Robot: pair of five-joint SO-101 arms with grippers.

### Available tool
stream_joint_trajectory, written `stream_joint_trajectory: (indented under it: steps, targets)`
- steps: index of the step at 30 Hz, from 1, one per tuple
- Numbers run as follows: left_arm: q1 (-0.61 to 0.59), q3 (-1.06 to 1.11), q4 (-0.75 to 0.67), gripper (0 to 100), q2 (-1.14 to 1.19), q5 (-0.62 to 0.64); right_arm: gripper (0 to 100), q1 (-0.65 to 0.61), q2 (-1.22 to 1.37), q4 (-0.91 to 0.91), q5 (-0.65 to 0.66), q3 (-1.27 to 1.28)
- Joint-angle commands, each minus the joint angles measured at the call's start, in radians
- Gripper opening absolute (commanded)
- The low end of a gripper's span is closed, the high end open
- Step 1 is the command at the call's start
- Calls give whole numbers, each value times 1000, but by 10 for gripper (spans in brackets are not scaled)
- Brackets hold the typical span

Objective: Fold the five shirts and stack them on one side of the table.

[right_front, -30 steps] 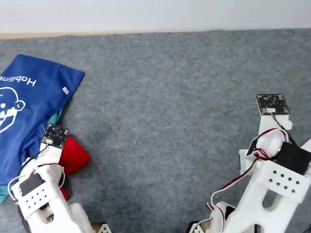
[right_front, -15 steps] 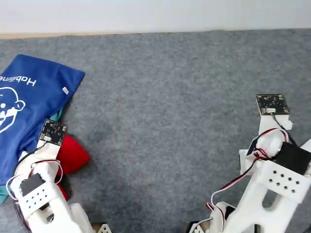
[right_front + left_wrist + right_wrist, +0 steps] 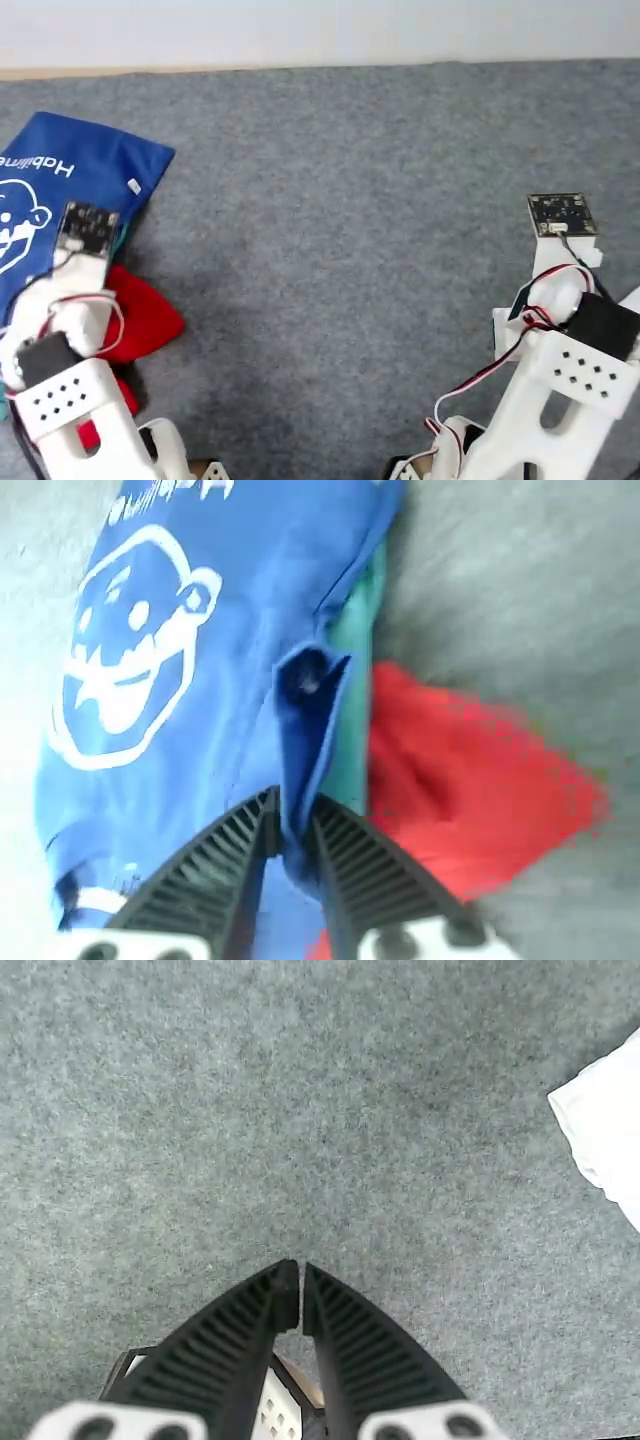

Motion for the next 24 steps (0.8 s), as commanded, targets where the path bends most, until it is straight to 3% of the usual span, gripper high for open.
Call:
stream_joint_trajectory:
  steps: [1, 10, 14, 20, 24]
  targets:
    - [161, -197, 176, 2, -11, 97, 9, -12, -22, 38, -6, -8]
    - [701, -552, 499, 2, -11, 296, 9, -8, -22, 39, -6, -8]
    - [884, -684, 621, 2, -12, 339, 9, -8, -22, 39, -6, -8]
    - [899, -697, 618, 2, -130, 350, 9, -13, -22, 38, -2, -11]
    - [769, -588, 618, 2, -212, 281, 9, -87, -22, 36, -2, -11]
